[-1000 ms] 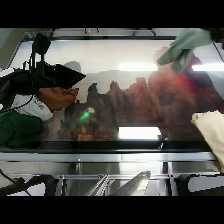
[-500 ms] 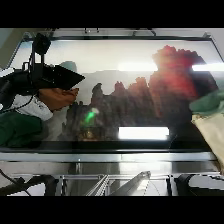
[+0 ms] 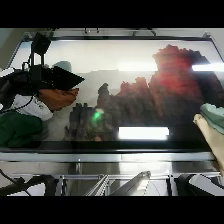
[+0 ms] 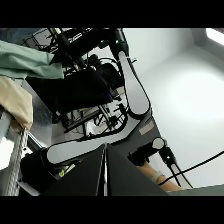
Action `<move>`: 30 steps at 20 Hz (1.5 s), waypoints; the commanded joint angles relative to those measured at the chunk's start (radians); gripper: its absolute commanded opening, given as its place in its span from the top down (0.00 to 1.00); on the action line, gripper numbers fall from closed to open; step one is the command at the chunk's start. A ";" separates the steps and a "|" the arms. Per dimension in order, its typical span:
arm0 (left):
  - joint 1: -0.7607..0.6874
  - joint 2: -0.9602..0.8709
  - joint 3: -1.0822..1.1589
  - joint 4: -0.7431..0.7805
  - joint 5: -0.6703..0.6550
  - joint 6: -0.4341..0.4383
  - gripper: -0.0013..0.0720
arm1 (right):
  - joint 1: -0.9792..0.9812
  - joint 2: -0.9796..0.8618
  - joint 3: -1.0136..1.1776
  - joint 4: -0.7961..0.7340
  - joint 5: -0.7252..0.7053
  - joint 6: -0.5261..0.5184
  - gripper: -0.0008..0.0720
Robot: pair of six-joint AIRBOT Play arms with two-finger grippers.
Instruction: Fold the shirts.
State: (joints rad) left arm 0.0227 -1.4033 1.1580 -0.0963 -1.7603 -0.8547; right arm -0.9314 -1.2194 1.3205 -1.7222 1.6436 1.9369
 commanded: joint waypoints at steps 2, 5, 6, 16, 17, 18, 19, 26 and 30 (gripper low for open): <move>0.000 0.000 0.000 0.000 -0.003 0.002 0.95 | -0.021 0.029 -0.213 -0.122 -0.032 -0.029 0.94; -0.002 0.000 0.000 0.000 -0.003 0.002 0.95 | -0.021 0.012 -0.245 -0.159 -0.023 -0.035 0.03; -0.002 0.000 0.000 0.000 -0.002 0.002 0.95 | -0.021 0.009 -0.244 -0.159 -0.020 -0.069 0.03; 0.036 0.000 0.094 -0.019 0.037 -0.072 0.98 | 0.122 -0.005 0.087 0.383 -0.183 -0.185 0.87; 0.047 0.002 0.147 0.012 0.046 -0.084 0.98 | 0.158 0.009 0.088 0.456 -0.209 -0.216 0.95; 0.053 0.010 0.192 0.064 0.065 -0.102 0.98 | 0.191 0.019 0.088 0.526 -0.222 -0.254 0.95; 0.055 0.027 0.223 0.138 0.088 -0.118 0.98 | 0.231 0.032 0.086 0.590 -0.222 -0.305 0.95; -0.010 0.402 -0.203 0.381 0.265 -0.161 0.97 | 0.723 0.336 -0.353 0.640 -0.306 -0.453 0.95; -0.101 0.601 -0.585 0.478 0.404 -0.215 0.97 | 1.045 0.603 -0.732 0.679 -0.464 -0.441 0.95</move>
State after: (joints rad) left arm -0.0238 -0.9375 0.8131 0.3077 -1.4731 -1.0275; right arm -0.0921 -0.7803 0.8188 -1.0740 1.3025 1.5074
